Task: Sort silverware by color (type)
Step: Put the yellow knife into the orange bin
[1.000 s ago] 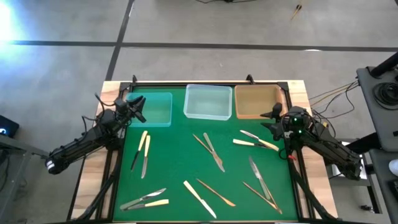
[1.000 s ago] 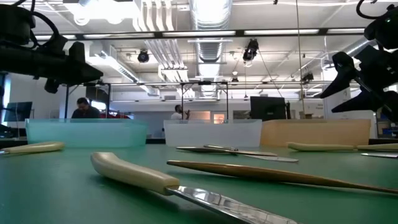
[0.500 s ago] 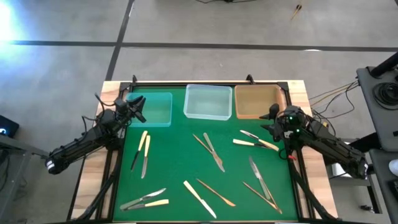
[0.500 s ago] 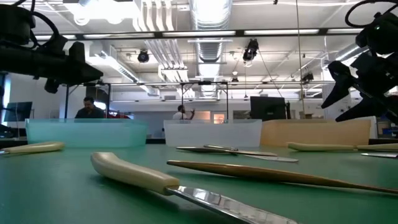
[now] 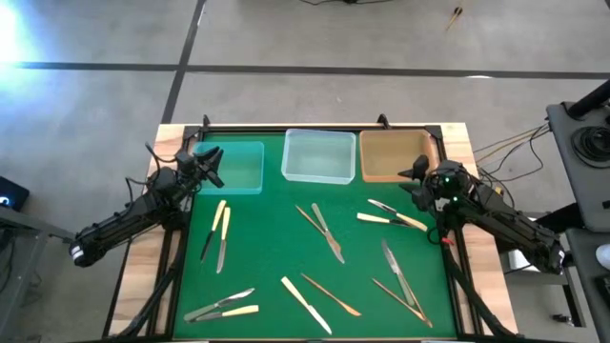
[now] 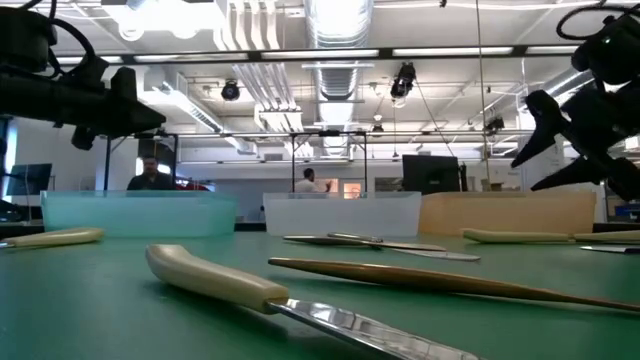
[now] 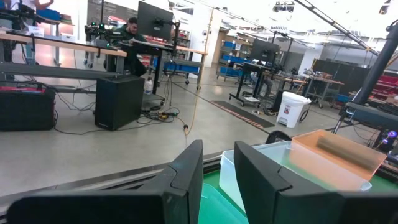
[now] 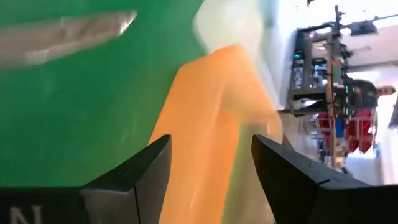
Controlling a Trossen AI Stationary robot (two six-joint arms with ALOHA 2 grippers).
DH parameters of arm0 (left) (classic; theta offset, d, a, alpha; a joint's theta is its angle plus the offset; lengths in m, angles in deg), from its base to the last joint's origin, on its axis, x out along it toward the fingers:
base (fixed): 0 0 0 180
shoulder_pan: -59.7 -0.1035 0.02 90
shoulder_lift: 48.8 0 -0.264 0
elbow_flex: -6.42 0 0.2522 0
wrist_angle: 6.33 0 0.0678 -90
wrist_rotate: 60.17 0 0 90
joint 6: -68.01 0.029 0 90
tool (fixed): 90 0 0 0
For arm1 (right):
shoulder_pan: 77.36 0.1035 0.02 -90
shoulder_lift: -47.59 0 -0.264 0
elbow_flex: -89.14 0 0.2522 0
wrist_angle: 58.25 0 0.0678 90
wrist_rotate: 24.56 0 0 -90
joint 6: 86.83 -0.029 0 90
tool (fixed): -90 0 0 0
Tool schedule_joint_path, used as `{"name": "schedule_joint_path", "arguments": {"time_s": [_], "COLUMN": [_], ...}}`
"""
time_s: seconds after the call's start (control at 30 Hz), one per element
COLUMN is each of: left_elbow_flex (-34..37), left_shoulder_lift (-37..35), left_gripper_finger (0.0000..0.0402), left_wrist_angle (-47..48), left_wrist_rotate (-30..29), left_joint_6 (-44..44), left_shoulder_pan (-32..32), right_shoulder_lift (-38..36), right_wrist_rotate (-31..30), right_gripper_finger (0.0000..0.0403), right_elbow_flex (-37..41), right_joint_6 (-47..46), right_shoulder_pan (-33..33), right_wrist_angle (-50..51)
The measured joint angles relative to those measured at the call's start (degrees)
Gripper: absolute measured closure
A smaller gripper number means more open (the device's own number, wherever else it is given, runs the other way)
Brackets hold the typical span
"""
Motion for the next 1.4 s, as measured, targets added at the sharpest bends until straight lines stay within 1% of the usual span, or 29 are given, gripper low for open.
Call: {"name": "schedule_joint_path", "arguments": {"time_s": [0.1,0.13,0.27,0.33,0.43,0.53,0.67,0.7,0.73,0.77,0.9,1.03,1.13,1.23,1.33,1.4], "left_elbow_flex": [0.0,0.0,0.0,0.0,0.0,0.0,0.0,0.0,0.0,0.0,0.0,0.0,0.0,0.0,0.0,0.0], "left_shoulder_lift": [0.0,0.0,0.0,0.0,0.0,0.0,0.0,0.0,0.0,0.0,0.0,0.0,0.0,0.0,0.0,0.0], "left_gripper_finger": [0.0326,0.0326,0.0326,0.0326,0.0326,0.0326,0.0326,0.0326,0.0326,0.0326,0.0326,0.0326,0.0326,0.0326,0.0326,0.0326], "left_wrist_angle": [0.0,0.0,0.0,0.0,0.0,0.0,0.0,0.0,0.0,0.0,0.0,0.0,0.0,0.0,0.0,0.0], "left_wrist_rotate": [0.0,0.0,0.0,0.0,0.0,0.0,0.0,0.0,0.0,0.0,0.0,0.0,0.0,0.0,0.0,0.0], "left_joint_6": [0.0,0.0,0.0,0.0,0.0,0.0,0.0,0.0,0.0,0.0,0.0,0.0,0.0,0.0,0.0,0.0], "left_shoulder_pan": [0.0,0.0,0.0,0.0,0.0,0.0,0.0,0.0,0.0,0.0,0.0,0.0,0.0,0.0,0.0,0.0], "right_shoulder_lift": [0.0,0.0,0.0,0.0,0.0,0.0,0.1,0.1,0.1,0.1,0.0,0.1,0.0,0.0,0.1,0.1], "right_wrist_rotate": [5.2,7.2,13.6,15.5,16.2,16.2,16.2,16.2,15.9,14.6,8.1,6.2,6.2,6.2,5.4,5.0], "right_gripper_finger": [0.0188,0.0188,0.0188,0.0188,0.0188,0.0188,0.0188,0.0188,0.0188,0.0188,0.0188,0.0188,0.0188,0.0188,0.0188,0.0188], "right_elbow_flex": [0.0,0.0,0.0,0.0,0.0,0.0,0.0,0.0,0.0,0.0,0.0,0.0,0.0,0.0,0.0,0.0], "right_joint_6": [-16.7,-20.9,-29.4,-34.2,-44.1,-56.3,-75.0,-78.2,-79.2,-77.4,-58.9,-41.3,-30.8,-25.4,-25.5,-28.5], "right_shoulder_pan": [0.0,0.0,0.0,0.0,0.0,0.0,0.0,0.0,0.0,0.0,0.0,0.0,0.0,0.0,0.0,0.0], "right_wrist_angle": [-5.5,-7.5,-18.0,-23.4,-30.1,-33.6,-34.3,-34.0,-33.7,-33.8,-34.1,-34.0,-34.0,-34.1,-34.1,-34.1]}}
